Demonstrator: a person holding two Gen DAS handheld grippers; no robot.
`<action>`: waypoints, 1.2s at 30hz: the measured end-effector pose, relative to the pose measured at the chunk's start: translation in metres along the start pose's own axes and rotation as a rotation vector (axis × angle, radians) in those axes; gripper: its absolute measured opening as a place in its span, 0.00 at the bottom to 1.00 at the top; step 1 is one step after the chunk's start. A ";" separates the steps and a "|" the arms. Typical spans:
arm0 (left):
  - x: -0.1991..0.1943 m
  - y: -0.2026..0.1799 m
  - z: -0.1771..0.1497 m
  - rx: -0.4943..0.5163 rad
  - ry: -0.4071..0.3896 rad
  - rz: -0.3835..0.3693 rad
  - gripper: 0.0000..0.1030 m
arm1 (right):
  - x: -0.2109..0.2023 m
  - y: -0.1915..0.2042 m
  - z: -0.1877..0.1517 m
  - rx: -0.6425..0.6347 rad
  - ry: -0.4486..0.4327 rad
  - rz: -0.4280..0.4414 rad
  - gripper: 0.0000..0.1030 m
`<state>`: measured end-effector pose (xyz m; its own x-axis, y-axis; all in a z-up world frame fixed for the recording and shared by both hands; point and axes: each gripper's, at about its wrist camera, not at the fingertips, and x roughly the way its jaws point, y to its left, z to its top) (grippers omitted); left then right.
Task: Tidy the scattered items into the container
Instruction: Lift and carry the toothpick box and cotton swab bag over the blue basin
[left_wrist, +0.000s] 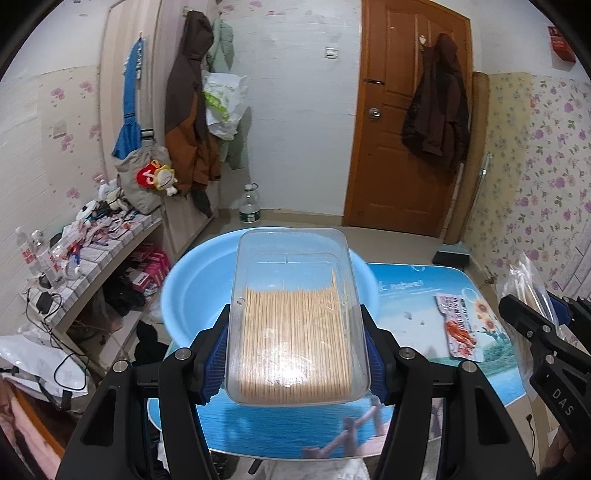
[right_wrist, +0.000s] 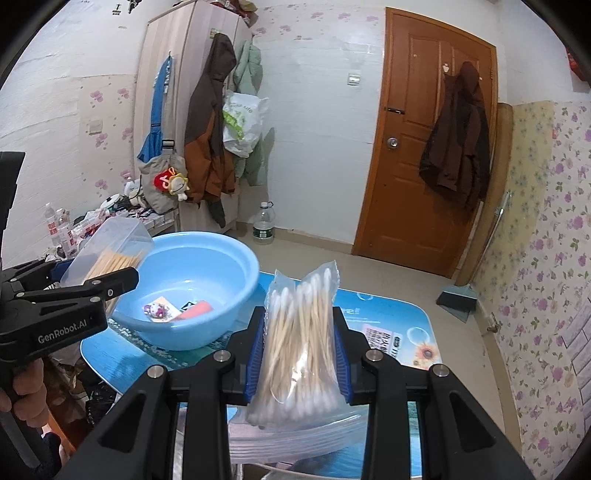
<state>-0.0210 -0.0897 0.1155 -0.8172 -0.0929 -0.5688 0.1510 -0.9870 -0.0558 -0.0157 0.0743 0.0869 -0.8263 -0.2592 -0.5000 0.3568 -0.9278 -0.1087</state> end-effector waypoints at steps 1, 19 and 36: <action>0.002 0.004 0.000 -0.007 0.002 0.006 0.58 | 0.001 0.003 0.001 -0.003 0.002 0.005 0.33; 0.030 0.063 0.006 -0.064 0.021 0.083 0.58 | 0.056 0.059 0.027 -0.068 0.024 0.111 0.33; 0.074 0.075 0.004 -0.057 0.093 0.088 0.58 | 0.117 0.084 0.042 -0.101 0.067 0.150 0.33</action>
<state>-0.0729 -0.1708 0.0724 -0.7448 -0.1634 -0.6470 0.2530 -0.9663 -0.0472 -0.1007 -0.0453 0.0553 -0.7313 -0.3708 -0.5725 0.5182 -0.8478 -0.1129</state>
